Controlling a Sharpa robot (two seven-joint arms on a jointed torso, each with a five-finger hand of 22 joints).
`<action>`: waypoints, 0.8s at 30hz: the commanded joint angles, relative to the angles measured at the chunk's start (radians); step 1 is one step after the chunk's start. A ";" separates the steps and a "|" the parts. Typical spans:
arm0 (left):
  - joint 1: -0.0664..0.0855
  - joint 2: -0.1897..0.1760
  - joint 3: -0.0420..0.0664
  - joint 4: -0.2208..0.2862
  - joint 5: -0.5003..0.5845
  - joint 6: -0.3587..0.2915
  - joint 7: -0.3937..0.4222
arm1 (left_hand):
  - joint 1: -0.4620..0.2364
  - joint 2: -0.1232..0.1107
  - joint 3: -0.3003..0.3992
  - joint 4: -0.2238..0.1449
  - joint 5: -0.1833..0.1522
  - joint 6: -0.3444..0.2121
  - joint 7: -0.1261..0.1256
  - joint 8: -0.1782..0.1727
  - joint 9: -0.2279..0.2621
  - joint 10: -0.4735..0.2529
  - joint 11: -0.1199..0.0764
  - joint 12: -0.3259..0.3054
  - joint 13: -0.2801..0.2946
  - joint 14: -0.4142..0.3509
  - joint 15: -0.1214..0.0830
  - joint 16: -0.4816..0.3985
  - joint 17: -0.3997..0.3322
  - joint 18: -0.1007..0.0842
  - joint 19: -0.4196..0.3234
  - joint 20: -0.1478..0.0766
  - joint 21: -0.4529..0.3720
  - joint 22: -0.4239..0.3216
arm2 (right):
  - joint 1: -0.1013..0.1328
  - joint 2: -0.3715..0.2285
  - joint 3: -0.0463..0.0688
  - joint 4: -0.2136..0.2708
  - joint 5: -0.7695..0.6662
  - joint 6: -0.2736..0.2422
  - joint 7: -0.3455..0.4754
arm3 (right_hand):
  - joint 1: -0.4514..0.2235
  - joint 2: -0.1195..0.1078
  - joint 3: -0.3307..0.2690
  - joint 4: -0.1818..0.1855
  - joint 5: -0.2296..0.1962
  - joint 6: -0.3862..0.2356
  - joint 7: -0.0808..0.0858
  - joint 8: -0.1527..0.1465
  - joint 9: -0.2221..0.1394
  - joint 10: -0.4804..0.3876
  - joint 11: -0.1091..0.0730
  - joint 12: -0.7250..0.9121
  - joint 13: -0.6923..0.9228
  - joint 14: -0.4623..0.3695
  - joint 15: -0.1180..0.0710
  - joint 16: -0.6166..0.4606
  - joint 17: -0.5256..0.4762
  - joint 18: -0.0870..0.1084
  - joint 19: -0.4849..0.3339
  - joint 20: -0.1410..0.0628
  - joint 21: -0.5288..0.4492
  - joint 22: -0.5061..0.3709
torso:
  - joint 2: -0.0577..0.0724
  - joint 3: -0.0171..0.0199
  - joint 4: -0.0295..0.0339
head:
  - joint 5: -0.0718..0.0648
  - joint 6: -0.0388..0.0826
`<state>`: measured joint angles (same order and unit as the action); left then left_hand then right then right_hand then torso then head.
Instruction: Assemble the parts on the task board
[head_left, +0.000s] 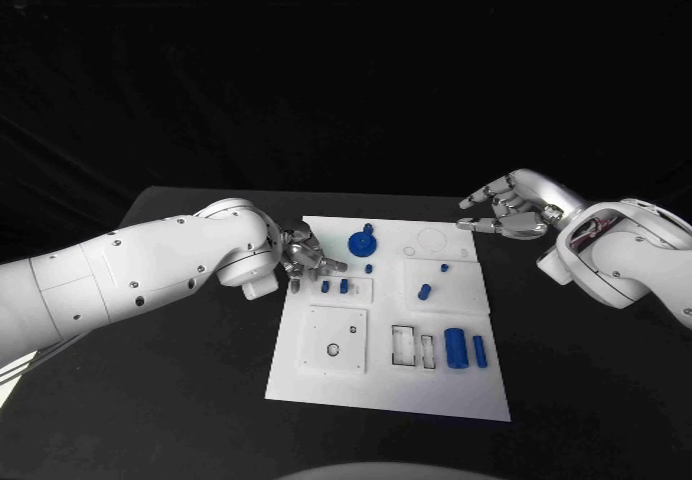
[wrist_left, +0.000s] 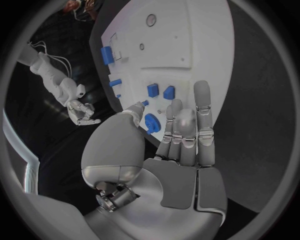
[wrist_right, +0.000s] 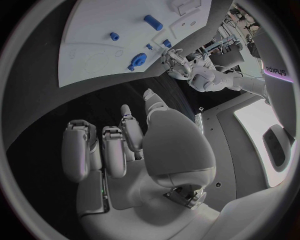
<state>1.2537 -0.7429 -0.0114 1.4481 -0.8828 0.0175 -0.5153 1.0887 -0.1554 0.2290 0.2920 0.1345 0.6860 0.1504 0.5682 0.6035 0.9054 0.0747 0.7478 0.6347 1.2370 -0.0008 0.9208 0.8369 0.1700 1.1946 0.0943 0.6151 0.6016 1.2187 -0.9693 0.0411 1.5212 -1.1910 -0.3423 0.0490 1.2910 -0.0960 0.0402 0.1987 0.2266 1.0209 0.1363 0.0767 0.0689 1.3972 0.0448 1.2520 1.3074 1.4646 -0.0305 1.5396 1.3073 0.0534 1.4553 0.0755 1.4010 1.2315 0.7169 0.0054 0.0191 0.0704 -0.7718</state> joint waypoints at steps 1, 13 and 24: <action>0.001 -0.002 0.001 0.003 0.142 -0.125 0.240 | 0.039 -0.002 0.006 0.003 0.001 -0.017 0.010 0.006 -0.018 -0.017 0.011 -0.009 -0.026 -0.036 0.012 -0.092 -0.087 0.013 -0.003 0.015 -0.065 -0.052 | -0.001 0.001 0.000 0.000 -0.004 0.011 0.002 | -0.002 0.006 -0.003 0.000 0.001 0.004 -0.003 0.005 -0.001 -0.006 0.003 -0.004 0.019 0.091 0.003 -0.006 0.201 0.014 -0.008 -0.002 -0.003 0.000 | 0.000 -0.0004 0.0008 | -0.004 0.000; 0.000 0.073 -0.004 -0.035 -0.133 -0.131 0.418 | 0.304 -0.019 0.096 -0.070 -0.076 0.037 0.025 -0.052 -0.180 -0.083 0.032 -0.129 -0.201 -0.063 0.027 -0.120 -0.141 0.012 0.040 0.029 -0.179 -0.151 | -0.001 0.005 0.000 -0.003 -0.004 0.010 0.004 | -0.004 0.006 -0.005 0.002 0.002 0.004 -0.003 0.005 -0.001 -0.006 0.003 -0.004 0.019 0.091 0.003 -0.006 0.201 0.014 -0.008 -0.002 -0.003 0.000 | 0.000 -0.0017 0.0003 | -0.017 0.013; -0.003 0.152 -0.015 -0.101 -0.455 -0.138 0.432 | 0.357 -0.060 0.158 -0.133 -0.081 0.215 -0.022 -0.179 -0.372 0.075 -0.013 -0.192 -0.361 0.263 -0.024 0.491 0.462 -0.049 0.291 -0.023 0.314 0.285 | -0.003 0.009 0.000 -0.003 -0.004 0.012 0.004 | -0.003 0.007 -0.005 0.003 0.003 0.004 -0.003 0.005 -0.001 -0.006 0.003 -0.004 0.019 0.091 0.003 -0.006 0.201 0.014 -0.008 -0.002 -0.003 0.000 | -0.001 0.0004 0.0007 | -0.027 0.020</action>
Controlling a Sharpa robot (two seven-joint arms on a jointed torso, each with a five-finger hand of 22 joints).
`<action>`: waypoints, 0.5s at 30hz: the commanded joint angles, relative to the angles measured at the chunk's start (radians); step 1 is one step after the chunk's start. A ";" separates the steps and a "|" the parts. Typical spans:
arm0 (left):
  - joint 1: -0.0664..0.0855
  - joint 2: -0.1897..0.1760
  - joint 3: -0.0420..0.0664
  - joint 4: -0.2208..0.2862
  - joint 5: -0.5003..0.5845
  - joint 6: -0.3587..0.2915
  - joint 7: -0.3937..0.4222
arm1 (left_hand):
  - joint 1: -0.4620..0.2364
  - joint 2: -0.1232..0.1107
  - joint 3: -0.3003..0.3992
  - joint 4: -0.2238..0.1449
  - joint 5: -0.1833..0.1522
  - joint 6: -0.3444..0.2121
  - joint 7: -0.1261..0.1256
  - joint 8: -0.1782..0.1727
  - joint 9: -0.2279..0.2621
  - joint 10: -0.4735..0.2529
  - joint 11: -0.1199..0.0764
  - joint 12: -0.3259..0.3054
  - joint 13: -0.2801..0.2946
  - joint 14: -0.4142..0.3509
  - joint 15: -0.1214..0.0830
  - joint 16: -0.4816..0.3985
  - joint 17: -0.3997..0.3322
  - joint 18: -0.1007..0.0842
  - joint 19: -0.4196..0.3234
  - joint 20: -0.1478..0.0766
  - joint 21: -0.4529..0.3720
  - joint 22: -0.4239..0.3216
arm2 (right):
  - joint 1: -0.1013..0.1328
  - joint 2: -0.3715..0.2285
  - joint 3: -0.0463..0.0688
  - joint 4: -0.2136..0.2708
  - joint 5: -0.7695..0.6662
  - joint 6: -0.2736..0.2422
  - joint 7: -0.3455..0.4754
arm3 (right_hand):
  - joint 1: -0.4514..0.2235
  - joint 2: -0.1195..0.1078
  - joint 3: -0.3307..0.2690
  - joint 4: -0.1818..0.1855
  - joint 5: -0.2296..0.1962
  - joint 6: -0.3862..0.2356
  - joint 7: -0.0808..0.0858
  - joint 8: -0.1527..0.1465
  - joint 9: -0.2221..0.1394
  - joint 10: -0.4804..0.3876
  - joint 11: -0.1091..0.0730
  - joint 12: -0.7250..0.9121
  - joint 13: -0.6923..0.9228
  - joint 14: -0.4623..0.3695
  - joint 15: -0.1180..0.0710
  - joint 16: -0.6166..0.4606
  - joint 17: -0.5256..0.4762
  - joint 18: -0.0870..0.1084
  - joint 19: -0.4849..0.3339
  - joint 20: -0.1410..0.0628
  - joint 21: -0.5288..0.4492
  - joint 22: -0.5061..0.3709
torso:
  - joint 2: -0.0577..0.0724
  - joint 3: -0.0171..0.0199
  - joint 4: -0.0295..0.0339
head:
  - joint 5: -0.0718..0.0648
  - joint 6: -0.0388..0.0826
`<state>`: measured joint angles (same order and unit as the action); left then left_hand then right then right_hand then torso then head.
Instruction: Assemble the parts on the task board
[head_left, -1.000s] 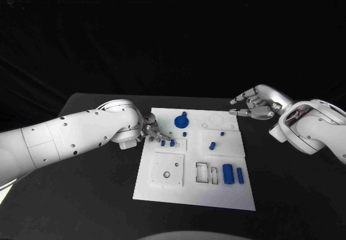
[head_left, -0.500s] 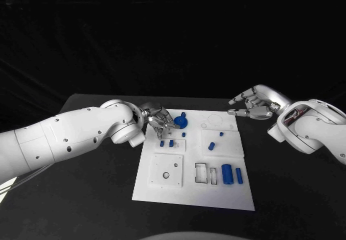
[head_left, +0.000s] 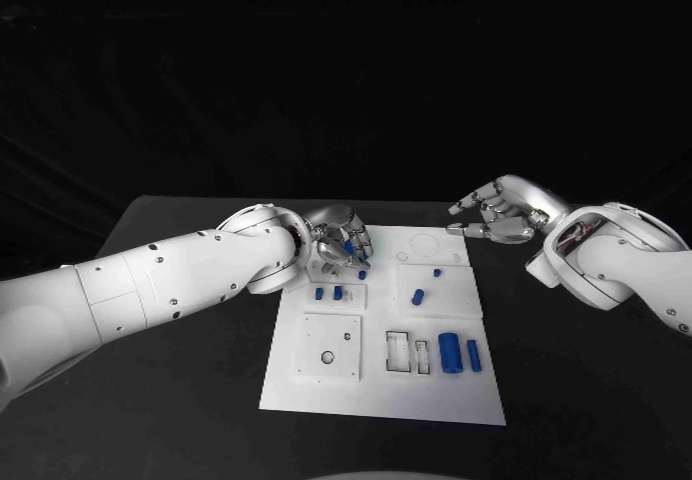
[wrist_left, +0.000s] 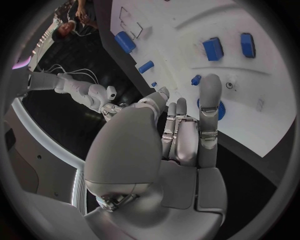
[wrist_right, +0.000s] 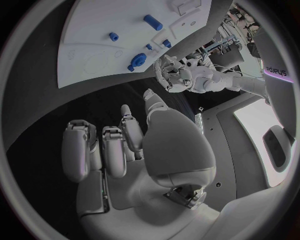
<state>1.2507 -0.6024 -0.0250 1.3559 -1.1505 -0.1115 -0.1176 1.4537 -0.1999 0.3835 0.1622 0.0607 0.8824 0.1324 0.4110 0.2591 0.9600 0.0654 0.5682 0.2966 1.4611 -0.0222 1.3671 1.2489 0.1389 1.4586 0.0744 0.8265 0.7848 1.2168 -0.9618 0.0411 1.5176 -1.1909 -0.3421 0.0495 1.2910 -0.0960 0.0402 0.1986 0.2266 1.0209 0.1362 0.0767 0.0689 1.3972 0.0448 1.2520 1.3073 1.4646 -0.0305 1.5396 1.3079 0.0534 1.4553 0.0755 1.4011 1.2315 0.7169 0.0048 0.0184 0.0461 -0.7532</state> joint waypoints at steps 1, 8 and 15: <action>-0.001 0.016 -0.003 -0.014 -0.216 -0.007 0.032 | -0.012 -0.021 0.002 -0.005 -0.004 0.020 -0.006 -0.030 -0.036 0.023 -0.005 -0.016 -0.031 0.045 -0.001 0.058 0.069 -0.025 0.033 -0.005 0.147 0.148 | -0.001 0.002 0.000 0.000 -0.005 0.012 0.004 | -0.003 0.007 -0.005 0.003 0.003 0.004 -0.003 0.005 -0.001 -0.006 0.003 -0.004 0.019 0.091 0.003 -0.006 0.200 0.014 -0.008 -0.002 -0.003 0.000 | 0.000 0.0007 0.0015 | -0.003 0.003; -0.010 0.040 -0.009 -0.034 -0.351 0.020 0.011 | -0.017 -0.027 0.016 -0.023 0.002 0.065 -0.016 -0.080 -0.091 0.044 -0.013 -0.089 -0.104 0.063 -0.011 0.082 0.088 -0.032 0.043 -0.014 0.235 0.235 | -0.001 0.004 0.000 0.000 -0.005 0.012 0.005 | -0.003 0.007 -0.005 0.003 0.003 0.004 -0.003 0.005 -0.001 -0.006 0.003 -0.004 0.019 0.091 0.003 -0.006 0.200 0.014 -0.008 -0.002 -0.003 0.000 | 0.000 -0.0002 0.0004 | -0.003 0.003; -0.024 0.059 -0.010 -0.053 -0.390 0.044 0.002 | -0.024 -0.028 0.031 -0.034 0.004 0.088 -0.017 -0.116 -0.118 0.067 -0.010 -0.148 -0.153 0.063 -0.014 0.080 0.076 -0.025 0.036 -0.016 0.209 0.210 | -0.002 0.005 0.000 0.000 -0.005 0.012 0.006 | -0.002 0.008 -0.005 0.003 0.004 0.004 -0.004 0.005 -0.001 -0.006 0.003 -0.004 0.019 0.091 0.003 -0.006 0.200 0.014 -0.008 -0.002 -0.003 0.000 | 0.000 0.0000 0.0003 | -0.005 0.002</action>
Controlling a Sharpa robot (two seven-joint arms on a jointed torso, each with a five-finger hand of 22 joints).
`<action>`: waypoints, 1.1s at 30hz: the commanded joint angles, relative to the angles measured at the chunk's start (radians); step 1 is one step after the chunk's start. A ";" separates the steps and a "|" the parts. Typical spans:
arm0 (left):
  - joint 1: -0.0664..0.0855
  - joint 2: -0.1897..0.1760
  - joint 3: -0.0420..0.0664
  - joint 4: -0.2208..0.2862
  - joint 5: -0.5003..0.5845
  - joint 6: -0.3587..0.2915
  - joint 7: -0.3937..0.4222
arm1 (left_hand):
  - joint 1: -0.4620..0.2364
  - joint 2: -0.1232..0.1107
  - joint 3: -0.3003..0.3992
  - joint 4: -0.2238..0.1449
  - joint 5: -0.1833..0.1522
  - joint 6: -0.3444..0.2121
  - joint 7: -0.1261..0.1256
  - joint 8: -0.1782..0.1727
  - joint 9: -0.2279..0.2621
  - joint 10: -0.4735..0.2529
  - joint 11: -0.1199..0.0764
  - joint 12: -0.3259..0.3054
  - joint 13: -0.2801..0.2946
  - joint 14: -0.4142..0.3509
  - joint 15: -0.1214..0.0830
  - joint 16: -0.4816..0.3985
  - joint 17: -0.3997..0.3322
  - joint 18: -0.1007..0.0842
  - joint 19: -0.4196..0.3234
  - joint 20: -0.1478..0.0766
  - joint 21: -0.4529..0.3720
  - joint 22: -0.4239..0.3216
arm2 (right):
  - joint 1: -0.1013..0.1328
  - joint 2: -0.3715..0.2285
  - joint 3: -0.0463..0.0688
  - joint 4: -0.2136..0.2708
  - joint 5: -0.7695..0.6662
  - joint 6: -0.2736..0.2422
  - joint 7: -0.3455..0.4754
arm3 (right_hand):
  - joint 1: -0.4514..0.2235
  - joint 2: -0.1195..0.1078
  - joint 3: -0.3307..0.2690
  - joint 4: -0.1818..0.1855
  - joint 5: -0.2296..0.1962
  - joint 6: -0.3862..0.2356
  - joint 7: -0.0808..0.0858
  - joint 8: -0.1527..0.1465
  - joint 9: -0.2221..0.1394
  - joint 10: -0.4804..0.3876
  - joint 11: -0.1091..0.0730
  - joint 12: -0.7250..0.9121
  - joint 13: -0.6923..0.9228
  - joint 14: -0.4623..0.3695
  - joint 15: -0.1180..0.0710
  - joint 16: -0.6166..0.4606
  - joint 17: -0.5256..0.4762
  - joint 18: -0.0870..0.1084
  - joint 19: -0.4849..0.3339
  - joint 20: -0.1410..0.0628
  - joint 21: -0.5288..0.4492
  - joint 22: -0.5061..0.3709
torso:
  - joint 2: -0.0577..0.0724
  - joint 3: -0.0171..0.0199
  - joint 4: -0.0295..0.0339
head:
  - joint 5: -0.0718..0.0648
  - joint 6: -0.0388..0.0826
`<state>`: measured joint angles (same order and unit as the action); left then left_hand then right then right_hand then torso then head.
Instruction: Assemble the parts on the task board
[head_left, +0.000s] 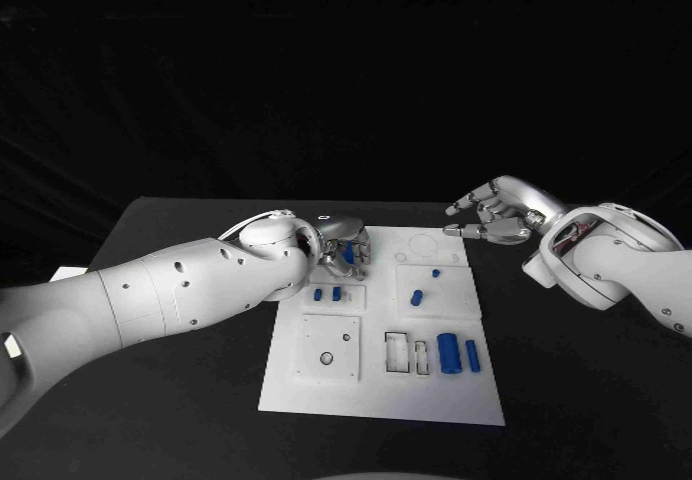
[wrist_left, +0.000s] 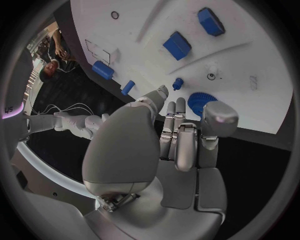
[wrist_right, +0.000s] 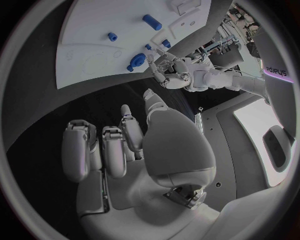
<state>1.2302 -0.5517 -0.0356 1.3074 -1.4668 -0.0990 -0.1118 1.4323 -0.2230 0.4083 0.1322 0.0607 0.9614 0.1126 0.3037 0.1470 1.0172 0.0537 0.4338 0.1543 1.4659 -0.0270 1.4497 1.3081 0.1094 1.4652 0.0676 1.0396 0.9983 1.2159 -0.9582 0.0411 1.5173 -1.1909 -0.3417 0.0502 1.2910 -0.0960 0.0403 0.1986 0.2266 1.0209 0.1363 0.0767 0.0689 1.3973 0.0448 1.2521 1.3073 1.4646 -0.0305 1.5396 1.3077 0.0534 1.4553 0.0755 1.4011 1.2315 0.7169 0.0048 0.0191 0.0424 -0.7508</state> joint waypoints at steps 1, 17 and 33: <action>-0.005 0.010 0.000 -0.007 -0.075 0.033 -0.004 | -0.003 -0.005 0.009 -0.006 0.004 0.011 0.003 -0.013 -0.009 0.012 0.001 -0.021 -0.016 0.059 -0.010 -0.003 0.014 0.005 0.029 -0.010 -0.005 -0.005 | -0.001 0.002 0.000 0.000 -0.005 0.012 0.006 | -0.002 0.008 -0.005 0.003 0.004 0.004 -0.004 0.005 -0.001 -0.007 0.003 -0.004 0.019 0.091 0.003 -0.006 0.200 0.014 -0.008 -0.002 -0.003 0.000 | 0.000 -0.0002 -0.0006 | 0.000 0.000; -0.019 0.040 0.000 -0.045 -0.095 0.059 -0.030 | -0.003 0.003 0.042 -0.026 0.011 0.036 0.005 -0.063 -0.035 0.038 0.006 -0.100 -0.069 0.057 -0.008 -0.005 -0.003 0.008 0.027 -0.009 -0.020 -0.014 | -0.002 0.003 0.000 0.000 -0.005 0.013 0.006 | -0.001 0.008 -0.005 0.003 0.005 0.004 -0.004 0.005 -0.001 -0.006 0.002 -0.003 0.019 0.091 0.003 -0.006 0.201 0.014 -0.008 -0.002 -0.003 0.000 | 0.000 0.0011 0.0002 | -0.004 -0.003; -0.032 0.064 0.000 -0.070 -0.101 0.080 -0.037 | 0.007 0.040 0.107 -0.054 0.009 0.084 0.009 -0.082 -0.043 0.088 0.007 -0.135 -0.087 0.057 0.001 0.001 -0.002 0.006 0.026 -0.001 -0.010 0.001 | -0.002 0.003 0.000 0.001 -0.005 0.014 0.007 | -0.001 0.008 -0.005 0.003 0.005 0.004 -0.004 0.005 -0.001 -0.006 0.002 -0.003 0.019 0.091 0.003 -0.006 0.201 0.014 -0.008 -0.002 -0.003 0.000 | -0.001 0.0013 0.0005 | -0.009 -0.007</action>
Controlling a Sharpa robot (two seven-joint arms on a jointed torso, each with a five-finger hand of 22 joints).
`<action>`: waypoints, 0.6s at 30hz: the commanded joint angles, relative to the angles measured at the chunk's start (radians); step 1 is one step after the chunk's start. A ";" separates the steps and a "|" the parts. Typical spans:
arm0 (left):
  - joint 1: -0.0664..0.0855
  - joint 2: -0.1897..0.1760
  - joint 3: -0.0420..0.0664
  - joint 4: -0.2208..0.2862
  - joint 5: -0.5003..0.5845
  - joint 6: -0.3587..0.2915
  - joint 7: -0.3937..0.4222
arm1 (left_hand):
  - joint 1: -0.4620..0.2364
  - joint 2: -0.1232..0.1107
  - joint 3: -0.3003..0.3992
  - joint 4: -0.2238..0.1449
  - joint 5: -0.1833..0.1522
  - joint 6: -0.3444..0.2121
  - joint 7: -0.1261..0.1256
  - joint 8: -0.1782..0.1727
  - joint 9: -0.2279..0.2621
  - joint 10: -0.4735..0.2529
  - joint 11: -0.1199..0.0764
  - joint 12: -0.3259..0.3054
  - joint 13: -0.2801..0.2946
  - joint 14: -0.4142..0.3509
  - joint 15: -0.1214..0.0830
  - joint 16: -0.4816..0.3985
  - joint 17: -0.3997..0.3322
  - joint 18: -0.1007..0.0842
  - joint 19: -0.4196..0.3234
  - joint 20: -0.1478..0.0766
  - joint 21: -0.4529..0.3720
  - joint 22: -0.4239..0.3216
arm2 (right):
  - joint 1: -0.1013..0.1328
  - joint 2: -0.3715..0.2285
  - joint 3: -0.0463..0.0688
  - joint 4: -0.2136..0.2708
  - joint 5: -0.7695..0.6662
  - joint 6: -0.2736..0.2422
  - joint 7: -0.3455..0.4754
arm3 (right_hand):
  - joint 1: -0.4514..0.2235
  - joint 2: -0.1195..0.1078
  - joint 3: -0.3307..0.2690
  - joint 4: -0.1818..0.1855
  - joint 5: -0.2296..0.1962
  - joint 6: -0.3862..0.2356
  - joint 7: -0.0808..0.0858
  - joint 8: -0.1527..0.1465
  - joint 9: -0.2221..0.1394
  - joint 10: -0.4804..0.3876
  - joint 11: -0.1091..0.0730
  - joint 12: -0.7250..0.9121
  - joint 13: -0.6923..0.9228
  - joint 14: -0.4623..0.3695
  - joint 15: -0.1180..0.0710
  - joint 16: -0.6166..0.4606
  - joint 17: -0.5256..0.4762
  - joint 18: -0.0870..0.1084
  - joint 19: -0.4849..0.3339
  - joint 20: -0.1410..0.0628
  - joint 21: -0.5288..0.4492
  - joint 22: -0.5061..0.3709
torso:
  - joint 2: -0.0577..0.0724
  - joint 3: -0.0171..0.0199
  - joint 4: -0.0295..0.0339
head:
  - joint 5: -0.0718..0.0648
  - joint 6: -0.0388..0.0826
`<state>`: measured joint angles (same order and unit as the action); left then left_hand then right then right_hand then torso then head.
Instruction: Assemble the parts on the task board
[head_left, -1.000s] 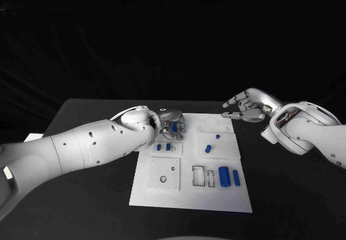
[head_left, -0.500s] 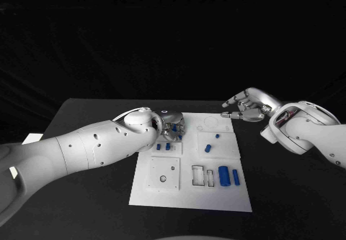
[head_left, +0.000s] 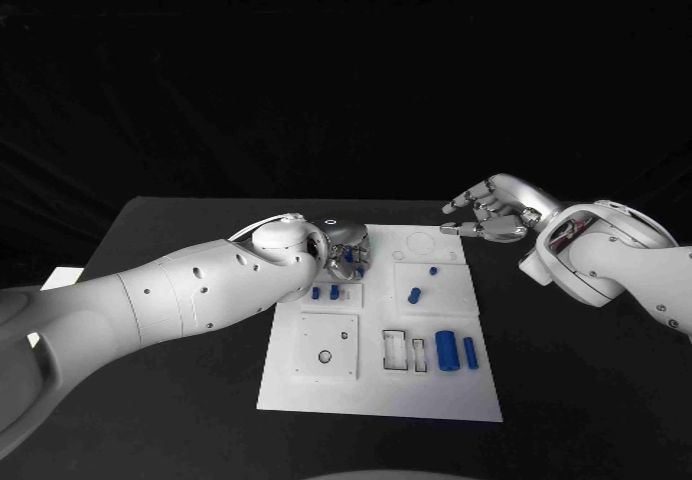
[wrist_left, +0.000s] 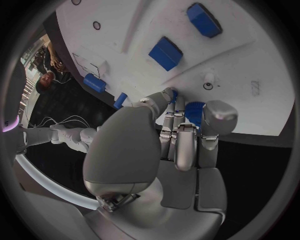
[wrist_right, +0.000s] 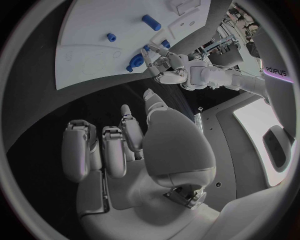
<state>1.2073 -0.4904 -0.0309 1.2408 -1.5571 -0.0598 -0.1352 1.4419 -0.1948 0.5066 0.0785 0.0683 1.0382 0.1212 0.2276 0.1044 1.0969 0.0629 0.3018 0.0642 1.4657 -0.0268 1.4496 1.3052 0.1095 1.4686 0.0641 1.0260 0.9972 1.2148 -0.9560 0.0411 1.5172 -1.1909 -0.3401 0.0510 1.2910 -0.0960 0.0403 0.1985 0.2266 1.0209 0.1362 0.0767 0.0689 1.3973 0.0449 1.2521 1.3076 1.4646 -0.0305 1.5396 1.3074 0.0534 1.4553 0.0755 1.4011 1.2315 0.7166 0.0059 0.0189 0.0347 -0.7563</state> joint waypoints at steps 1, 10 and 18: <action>-0.009 0.003 -0.005 -0.004 -0.012 0.043 -0.014 | -0.002 0.013 0.013 -0.003 0.001 0.013 0.000 -0.006 -0.001 0.016 -0.003 -0.004 0.004 0.057 0.000 0.002 0.003 0.006 0.023 0.003 0.004 0.003 | -0.001 0.001 0.000 0.001 -0.005 0.013 0.006 | -0.001 0.008 -0.005 0.003 0.005 0.004 -0.004 0.005 -0.001 -0.006 0.002 -0.003 0.019 0.091 0.003 -0.006 0.201 0.014 -0.008 -0.002 -0.003 0.000 | 0.000 0.0001 0.0008 | -0.001 -0.001; -0.011 0.002 -0.005 -0.007 -0.022 0.032 -0.015 | -0.008 0.023 0.046 -0.036 -0.001 0.057 -0.001 -0.015 -0.001 0.077 -0.011 -0.032 0.006 0.058 -0.006 0.008 0.006 0.006 0.022 -0.003 0.011 0.013 | -0.001 0.000 0.000 0.002 -0.005 0.013 0.006 | -0.001 0.008 -0.005 0.003 0.005 0.004 -0.004 0.005 -0.001 -0.006 0.002 -0.003 0.019 0.091 0.003 -0.006 0.201 0.014 -0.008 -0.002 -0.003 0.000 | -0.001 0.0001 0.0014 | -0.002 -0.003; -0.013 -0.017 -0.001 0.017 0.000 -0.039 0.000 | -0.030 0.016 0.061 -0.050 -0.002 0.068 0.005 -0.036 -0.007 0.094 -0.006 -0.079 0.003 0.056 -0.002 0.009 0.003 0.005 0.021 -0.001 0.010 0.015 | -0.001 0.001 0.000 0.001 -0.005 0.012 0.007 | 0.002 0.009 -0.006 0.003 0.006 0.004 -0.004 0.005 -0.001 -0.004 0.002 0.000 0.021 0.091 0.003 -0.006 0.201 0.014 -0.008 -0.002 -0.003 0.001 | -0.001 -0.0008 0.0013 | -0.001 0.004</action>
<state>1.1995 -0.5014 -0.0298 1.2528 -1.5656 -0.0780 -0.1341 1.4237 -0.1782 0.5615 0.0289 0.0676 1.0988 0.1282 0.1949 0.0982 1.1848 0.0570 0.2255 0.0658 1.4657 -0.0268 1.4536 1.3080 0.1095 1.4686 0.0641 1.0322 1.0121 1.2147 -0.9557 0.0411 1.5175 -1.1909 -0.3394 0.0513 1.2910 -0.0960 0.0403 0.1985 0.2266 1.0209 0.1362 0.0767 0.0689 1.3973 0.0449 1.2521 1.3080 1.4646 -0.0305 1.5396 1.3073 0.0533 1.4553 0.0755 1.4011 1.2315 0.7155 0.0054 0.0202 0.0336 -0.7549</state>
